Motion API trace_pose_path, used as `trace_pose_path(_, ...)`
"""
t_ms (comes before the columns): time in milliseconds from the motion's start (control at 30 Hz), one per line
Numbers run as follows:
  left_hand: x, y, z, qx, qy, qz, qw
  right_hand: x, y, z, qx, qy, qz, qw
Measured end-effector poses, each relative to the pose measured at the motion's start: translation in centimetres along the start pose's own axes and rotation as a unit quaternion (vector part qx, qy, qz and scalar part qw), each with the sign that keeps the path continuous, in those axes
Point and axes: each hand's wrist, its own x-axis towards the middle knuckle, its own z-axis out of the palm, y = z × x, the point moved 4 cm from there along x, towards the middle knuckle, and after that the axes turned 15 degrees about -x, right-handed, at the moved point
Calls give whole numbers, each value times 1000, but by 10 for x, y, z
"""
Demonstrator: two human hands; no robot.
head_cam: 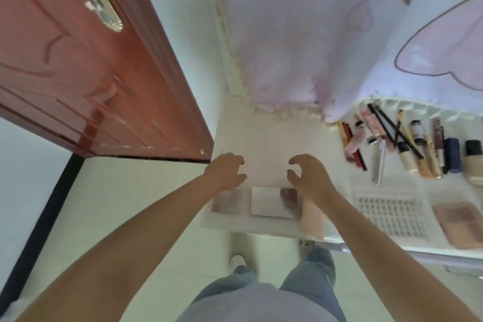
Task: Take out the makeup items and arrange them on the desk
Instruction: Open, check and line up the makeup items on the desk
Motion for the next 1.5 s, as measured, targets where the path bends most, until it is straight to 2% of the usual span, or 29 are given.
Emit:
trace_pose_path(200, -35, -51, 11, -18, -52, 29, 998, -30, -48, 51, -49, -60, -54, 996)
trace_pose_path(333, -44, -70, 18, -9, -82, 41, 996, -35, -73, 70, -115, -82, -128, 982)
trace_pose_path(433, -48, -80, 22, -11, -80, 34, 996, -35, -85, 80, -188, -101, -161, 964)
trace_pose_path(567, -49, -88, 25, -48, -58, 35, 997, -29, -93, 90, -250, -103, -155, 950)
trace_pose_path(867, -34, -94, 27, -97, -79, 49, 991, -24, -95, 95, -251, -77, -154, 953)
trace_pose_path(1167, -32, -95, 28, -67, -81, 69, 992, -27, -100, 93, -308, -71, -177, 932)
trace_pose_path(1300, -33, -98, 31, -88, -68, 68, 991, -26, -98, 97, -315, -81, -196, 925)
trace_pose_path(1400, -35, -98, 34, -104, -61, 71, 990, -27, -91, 102, -280, -103, -184, 936)
trace_pose_path(1500, -36, -100, 34, -120, -59, 75, 988, -31, -103, 94, -294, -125, -212, 924)
